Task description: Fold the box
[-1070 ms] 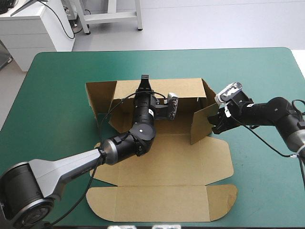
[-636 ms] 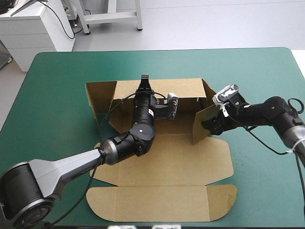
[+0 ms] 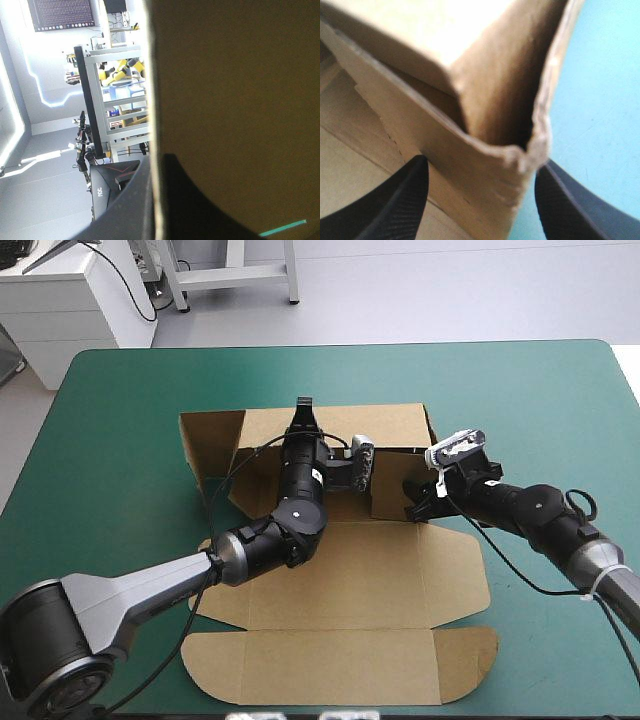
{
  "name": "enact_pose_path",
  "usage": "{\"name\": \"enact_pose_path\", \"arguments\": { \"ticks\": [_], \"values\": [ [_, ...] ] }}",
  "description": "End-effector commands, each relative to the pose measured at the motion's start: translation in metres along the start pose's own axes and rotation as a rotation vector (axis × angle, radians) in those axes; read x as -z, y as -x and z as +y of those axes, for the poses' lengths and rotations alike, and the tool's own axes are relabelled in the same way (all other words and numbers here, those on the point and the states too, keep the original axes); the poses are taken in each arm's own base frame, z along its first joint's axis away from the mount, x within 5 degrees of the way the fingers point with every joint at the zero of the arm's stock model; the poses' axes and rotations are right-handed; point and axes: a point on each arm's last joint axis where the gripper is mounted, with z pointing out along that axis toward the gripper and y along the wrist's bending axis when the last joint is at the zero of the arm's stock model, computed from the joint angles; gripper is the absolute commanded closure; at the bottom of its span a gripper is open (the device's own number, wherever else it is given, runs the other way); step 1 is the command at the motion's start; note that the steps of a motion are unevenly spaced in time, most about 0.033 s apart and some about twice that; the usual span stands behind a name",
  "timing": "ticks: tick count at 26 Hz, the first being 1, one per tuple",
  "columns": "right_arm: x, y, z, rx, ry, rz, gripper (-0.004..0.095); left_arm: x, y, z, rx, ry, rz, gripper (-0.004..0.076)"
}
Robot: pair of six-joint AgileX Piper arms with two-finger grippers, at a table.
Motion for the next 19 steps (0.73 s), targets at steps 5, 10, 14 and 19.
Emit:
{"name": "enact_pose_path", "arguments": {
  "ticks": [5, 10, 14, 19],
  "values": [
    [0.0103, 0.0217, -0.0049, -0.061, -0.133, -0.138, 0.065, 0.0099, -0.0042, 0.0239, 0.025, 0.068, -0.016, 0.0731],
    [0.0104, 0.0238, -0.0053, -0.049, -0.136, -0.143, 0.0916, 0.0099, -0.0044, 0.024, 0.039, 0.069, -0.013, 0.0731],
    [0.0109, 0.0251, -0.0068, -0.051, -0.153, -0.151, 0.0927, 0.0099, -0.0043, 0.0239, 0.039, 0.068, -0.015, 0.0731],
    [0.011, 0.0252, -0.0073, -0.053, -0.158, -0.153, 0.0927, 0.0099, -0.0049, 0.0241, 0.04, 0.07, -0.008, 0.0689]
  ]
}}
